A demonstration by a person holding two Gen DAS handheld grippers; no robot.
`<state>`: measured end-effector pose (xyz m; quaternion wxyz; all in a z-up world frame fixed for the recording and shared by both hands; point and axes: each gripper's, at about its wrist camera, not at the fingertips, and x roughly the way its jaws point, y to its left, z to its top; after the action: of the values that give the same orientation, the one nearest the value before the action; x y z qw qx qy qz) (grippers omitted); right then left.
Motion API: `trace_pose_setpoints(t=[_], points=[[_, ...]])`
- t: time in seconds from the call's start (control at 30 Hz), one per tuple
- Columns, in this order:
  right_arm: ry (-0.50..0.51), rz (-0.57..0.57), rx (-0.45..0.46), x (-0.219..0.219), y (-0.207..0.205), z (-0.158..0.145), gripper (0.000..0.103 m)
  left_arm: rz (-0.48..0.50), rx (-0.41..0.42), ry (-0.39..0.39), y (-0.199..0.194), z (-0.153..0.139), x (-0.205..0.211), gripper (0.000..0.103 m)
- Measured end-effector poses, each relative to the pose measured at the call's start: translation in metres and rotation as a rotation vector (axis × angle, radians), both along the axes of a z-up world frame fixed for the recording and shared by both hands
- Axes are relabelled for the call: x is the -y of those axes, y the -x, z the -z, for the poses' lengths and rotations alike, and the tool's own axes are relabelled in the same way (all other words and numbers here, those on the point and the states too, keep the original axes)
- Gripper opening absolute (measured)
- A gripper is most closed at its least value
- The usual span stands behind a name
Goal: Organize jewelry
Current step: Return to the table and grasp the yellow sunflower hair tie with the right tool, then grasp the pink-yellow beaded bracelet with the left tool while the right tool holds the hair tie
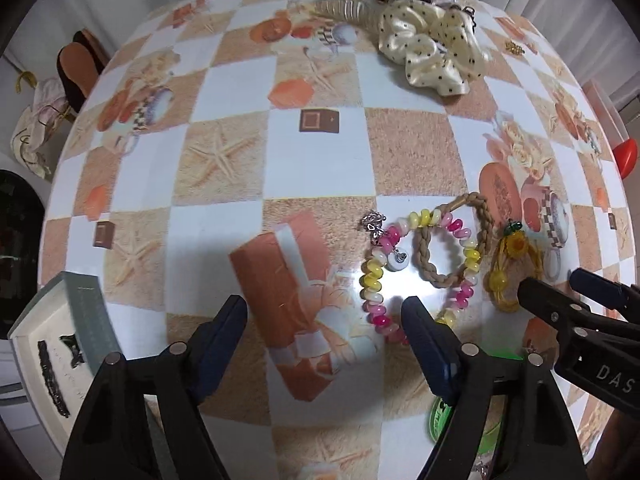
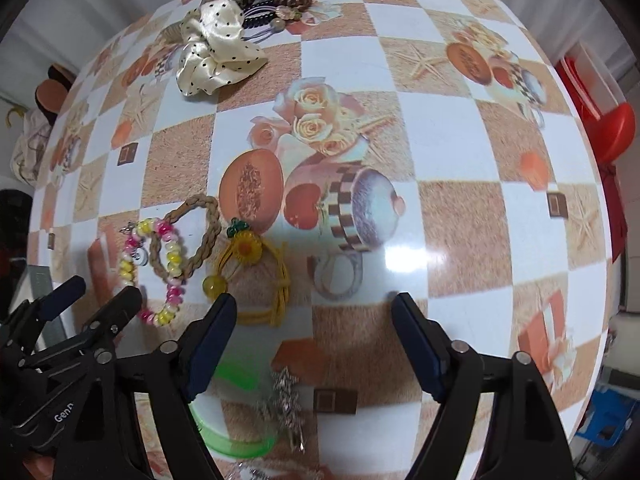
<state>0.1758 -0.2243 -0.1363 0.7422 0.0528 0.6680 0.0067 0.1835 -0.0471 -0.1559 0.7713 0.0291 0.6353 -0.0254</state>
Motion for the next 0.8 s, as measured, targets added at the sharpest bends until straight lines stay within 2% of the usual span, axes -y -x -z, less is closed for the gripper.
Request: trace_pose_setpoints(t=[0.27,0.37,0.43,0.47,0.5,0.53,0.57,0.6,0.8], points=[[0.093,-0.078,0.051,-0.016,-0.009,0.002,0.066,0.036,0.018,0.008,-0.016,0.003,0.013,0.081],[0.112,-0.106,0.068,-0.023,-0.007,0.002,0.062,0.058,0.023,0.020,-0.020,0.002,0.020,0.068],[0.108,-0.112,0.069,-0.025,-0.007,0.001,0.058,0.081,0.029,0.026,-0.021,-0.001,0.025,0.042],[0.104,-0.116,0.068,-0.027,-0.007,0.001,0.054,0.089,0.028,0.031,-0.022,-0.002,0.026,0.034],[0.102,-0.124,0.068,-0.028,-0.007,0.001,0.049,0.092,0.022,0.039,-0.024,-0.003,0.027,0.021],[0.101,-0.137,0.072,-0.031,-0.007,0.000,0.035,0.092,0.013,0.056,-0.023,-0.003,0.029,0.015],[0.098,-0.146,0.073,-0.035,-0.004,0.000,0.015,0.090,0.004,0.073,-0.025,-0.003,0.029,0.015],[0.094,-0.146,0.069,-0.038,-0.005,0.000,0.006,0.087,-0.001,0.089,-0.026,-0.004,0.029,0.015],[0.003,-0.052,0.071,-0.027,-0.003,-0.010,0.006,0.095,0.027,0.118,-0.015,-0.020,0.032,0.015]])
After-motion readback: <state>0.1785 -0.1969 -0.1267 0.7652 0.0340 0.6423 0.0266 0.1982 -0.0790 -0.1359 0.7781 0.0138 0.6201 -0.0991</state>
